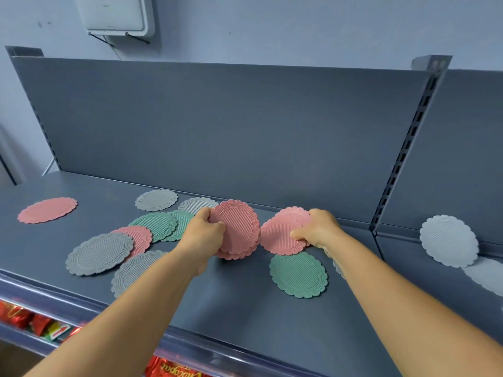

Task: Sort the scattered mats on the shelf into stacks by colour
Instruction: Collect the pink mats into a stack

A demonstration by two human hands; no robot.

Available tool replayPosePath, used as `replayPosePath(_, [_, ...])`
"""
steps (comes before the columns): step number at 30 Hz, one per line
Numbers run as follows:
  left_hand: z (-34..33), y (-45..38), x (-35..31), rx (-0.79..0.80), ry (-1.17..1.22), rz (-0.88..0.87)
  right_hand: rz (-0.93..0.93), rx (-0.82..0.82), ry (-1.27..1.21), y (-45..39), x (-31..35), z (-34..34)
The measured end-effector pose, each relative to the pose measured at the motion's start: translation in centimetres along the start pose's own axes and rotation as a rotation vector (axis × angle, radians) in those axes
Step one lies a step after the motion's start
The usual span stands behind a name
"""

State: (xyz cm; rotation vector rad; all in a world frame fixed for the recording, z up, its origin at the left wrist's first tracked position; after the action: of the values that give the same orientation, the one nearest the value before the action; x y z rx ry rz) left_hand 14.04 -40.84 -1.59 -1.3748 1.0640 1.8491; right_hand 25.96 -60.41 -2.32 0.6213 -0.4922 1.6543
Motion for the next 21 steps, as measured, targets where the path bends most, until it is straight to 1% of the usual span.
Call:
replayPosePath(2, [-0.1, 0.1, 0.0, -0.011, 0.045, -0.011, 0.037, -0.051, -0.215, -0.1, -0.4, 0.0])
replayPosePath(4, [-0.2, 0.2, -0.1, -0.030, 0.088, -0.017, 0.100, -0.158, -0.430, 0.1, -0.2, 0.6])
replayPosePath(6, [0.0, 0.4, -0.3, -0.059, 0.126, -0.020, 0.168, -0.286, -0.575, 0.6, 0.5, 1.5])
replayPosePath(8, [0.3, 0.6, -0.5, -0.095, 0.141, -0.029, 0.206, -0.353, -0.718, 1.4, 1.8, 2.1])
replayPosePath(9, [0.6, 0.7, -0.7, -0.112, 0.144, -0.032, 0.225, -0.336, -0.782, 1.9, 2.6, 2.1])
replayPosePath(11, [0.9, 1.3, -1.0, -0.108, 0.177, -0.029, 0.268, -0.224, -0.857, 2.7, 4.3, 1.4])
replayPosePath(13, [1.4, 2.2, -1.3, -0.055, 0.284, -0.011, 0.305, -0.116, -0.849, 3.6, 6.0, -0.2])
replayPosePath(15, [2.0, 3.1, -1.6, -0.015, 0.381, 0.002, 0.326, -0.070, -0.818, 4.1, 7.3, -2.1])
replayPosePath(17, [3.0, 3.6, -1.7, -0.019, 0.380, -0.015, 0.327, -0.056, -0.801, 4.6, 8.7, -3.8])
replayPosePath(21, [4.9, 3.9, -1.2, -0.001, 0.284, -0.020, 0.336, 0.012, -0.776, 5.6, 11.5, -6.7])
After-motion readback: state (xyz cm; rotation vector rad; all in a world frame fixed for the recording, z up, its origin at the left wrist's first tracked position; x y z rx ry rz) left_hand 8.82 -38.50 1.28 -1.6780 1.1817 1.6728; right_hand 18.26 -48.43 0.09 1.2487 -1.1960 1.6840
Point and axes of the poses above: each hand's wrist, its own y-axis away from the middle knuckle, its own z-axis out of the back of the hand, x = y × z, the point moved 2 cm from there along -y, towards the middle knuckle, and after that the axes turned 7 degrees about z, right-handed, at the moved point
